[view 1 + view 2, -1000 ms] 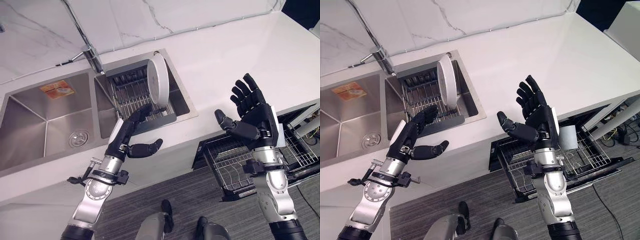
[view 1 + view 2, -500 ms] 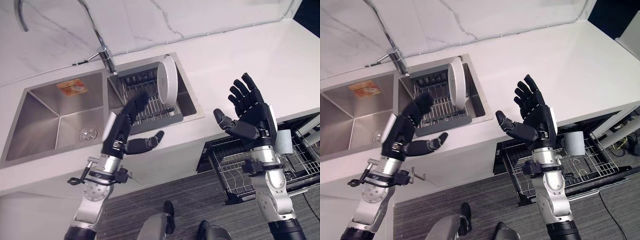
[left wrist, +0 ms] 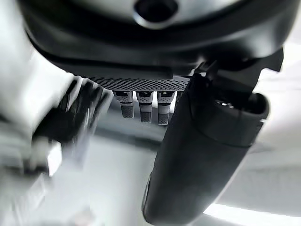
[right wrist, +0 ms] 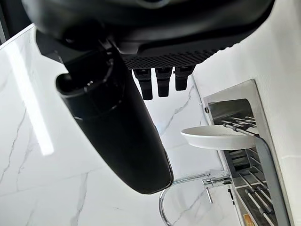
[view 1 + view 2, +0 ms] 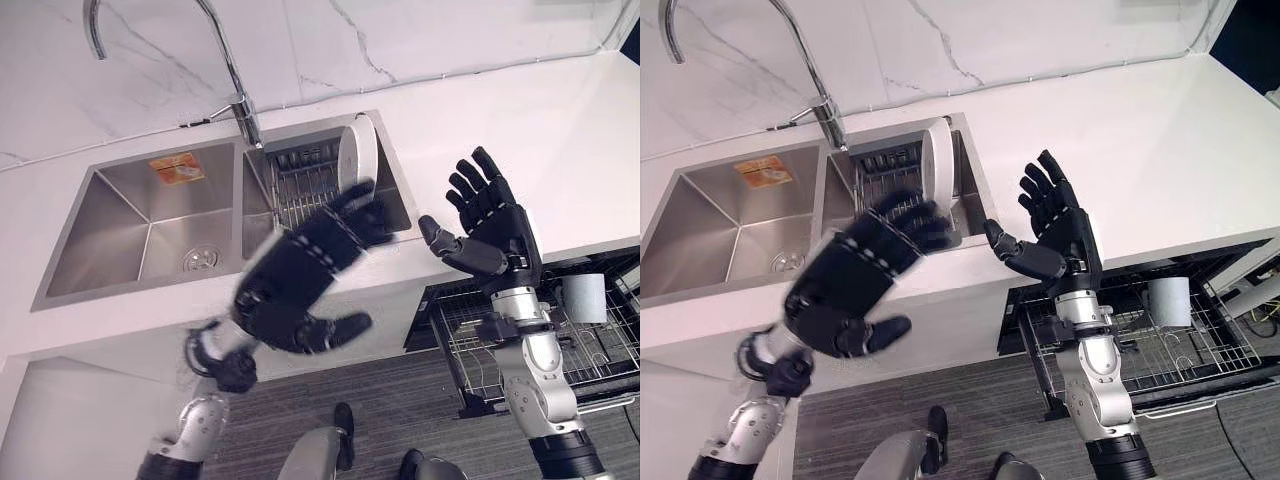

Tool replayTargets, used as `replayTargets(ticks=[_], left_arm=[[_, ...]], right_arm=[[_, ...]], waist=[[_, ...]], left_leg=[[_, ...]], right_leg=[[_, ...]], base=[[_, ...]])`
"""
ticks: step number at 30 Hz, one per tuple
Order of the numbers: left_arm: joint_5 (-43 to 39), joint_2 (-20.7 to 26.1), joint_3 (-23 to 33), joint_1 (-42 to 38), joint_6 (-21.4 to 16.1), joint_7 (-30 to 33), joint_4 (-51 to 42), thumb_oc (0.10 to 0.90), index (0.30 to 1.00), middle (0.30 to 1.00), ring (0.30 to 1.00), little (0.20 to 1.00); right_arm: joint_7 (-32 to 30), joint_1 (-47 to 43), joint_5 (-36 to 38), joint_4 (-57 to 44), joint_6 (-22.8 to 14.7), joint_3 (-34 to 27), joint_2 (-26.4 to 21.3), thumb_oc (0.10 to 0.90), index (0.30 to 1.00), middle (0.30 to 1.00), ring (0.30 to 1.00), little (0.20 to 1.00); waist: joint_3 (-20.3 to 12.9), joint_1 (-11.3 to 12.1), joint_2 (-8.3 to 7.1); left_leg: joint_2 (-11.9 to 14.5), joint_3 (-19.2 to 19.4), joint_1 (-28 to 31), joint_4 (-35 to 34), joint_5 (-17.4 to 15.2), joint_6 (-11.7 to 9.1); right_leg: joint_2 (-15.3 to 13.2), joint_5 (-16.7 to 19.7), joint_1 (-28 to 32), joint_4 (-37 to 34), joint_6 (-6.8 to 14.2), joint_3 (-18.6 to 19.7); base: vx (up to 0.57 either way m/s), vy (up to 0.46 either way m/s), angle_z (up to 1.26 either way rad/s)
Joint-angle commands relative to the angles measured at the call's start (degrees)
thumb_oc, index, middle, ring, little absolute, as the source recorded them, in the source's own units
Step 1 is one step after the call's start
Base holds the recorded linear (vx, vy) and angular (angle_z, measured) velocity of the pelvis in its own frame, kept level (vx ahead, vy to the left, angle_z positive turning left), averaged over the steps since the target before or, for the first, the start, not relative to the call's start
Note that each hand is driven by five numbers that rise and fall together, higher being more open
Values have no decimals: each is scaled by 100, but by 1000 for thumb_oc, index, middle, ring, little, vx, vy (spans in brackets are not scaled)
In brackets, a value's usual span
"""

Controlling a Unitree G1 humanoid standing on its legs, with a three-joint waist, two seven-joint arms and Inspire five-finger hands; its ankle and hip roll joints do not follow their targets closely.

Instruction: Place the dishes in the dishwasher.

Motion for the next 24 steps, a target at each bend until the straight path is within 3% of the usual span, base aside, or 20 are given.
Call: replayTargets(ticks=[1, 4, 8, 13, 15, 18, 21, 22, 24], left_arm=[[-518, -221, -289, -409, 1078, -768, -228, 800, 900, 900, 900, 900], [-129, -390, -736, -391, 1977, -972, 20, 800, 900, 900, 900, 900], [633, -481, -1106, -172, 2132, -817, 824, 800, 900, 900, 900, 900], [1850, -381, -1180, 192, 1618, -701, 2043, 800, 900, 900, 900, 900], [2398, -358, -1213, 312, 1197, -53, 2728, 800, 900, 900, 900, 900], [3342, -212, -1376, 359, -119, 1183, 4309, 800, 900, 900, 900, 900], [3843, -200, -1319, 393, -682, 2066, 5033, 800, 900, 900, 900, 900], [3963, -208, -1297, 392, -693, 2260, 5083, 800, 900, 900, 900, 900], [4807, -227, -1194, 343, -1035, 3167, 5510, 800, 900, 900, 900, 900]], right_arm=[[73, -803, 92, -85, -655, 11, 19, 800, 900, 900, 900, 900], [162, -931, 213, 132, -742, -4, -24, 800, 900, 900, 900, 900], [245, -1085, 432, 289, -750, -52, -179, 800, 900, 900, 900, 900], [397, -1070, 682, 279, -665, -225, -383, 800, 900, 900, 900, 900], [495, -1073, 780, 348, -691, -252, -465, 800, 900, 900, 900, 900], [540, -1061, 908, 267, -653, -237, -645, 800, 900, 900, 900, 900], [509, -1132, 907, 202, -621, -139, -773, 800, 900, 900, 900, 900], [498, -1140, 911, 190, -617, -129, -784, 800, 900, 900, 900, 900], [471, -1183, 896, 107, -545, -118, -809, 800, 900, 900, 900, 900]], waist=[[-480, -162, -217], [-456, -243, -232], [-390, -370, -247], [-346, -464, -231], [-341, -489, -222], [-331, -529, -240], [-320, -511, -257], [-318, -508, -258], [-311, -487, -269]], left_leg=[[628, 11, -239, 346, -571, -706], [699, 61, -231, 346, -566, -725], [786, 229, -166, 346, -566, -744], [851, 392, -147, 346, -530, -743], [868, 441, -143, 346, -519, -742], [877, 488, -131, 346, -513, -723], [881, 512, -147, 346, -489, -710], [882, 516, -146, 346, -487, -708], [880, 516, -141, 346, -474, -703]], right_leg=[[203, -381, 146, -132, 102, 497], [237, -383, 154, -132, 91, 546], [256, -393, 180, -132, 78, 650], [253, -384, 170, -132, 79, 729], [250, -383, 163, -132, 89, 758], [238, -381, 146, -132, 72, 755], [236, -393, 139, -132, 48, 755], [236, -394, 140, -132, 44, 754], [230, -395, 153, -132, 35, 734]], base=[[-47, -75, -1], [-29, -39, -4], [-30, 1, -8], [-9, 18, -16], [-1, 11, -10], [4, 0, -8], [0, 0, 0], [35, 12, -4], [44, 6, -4]])
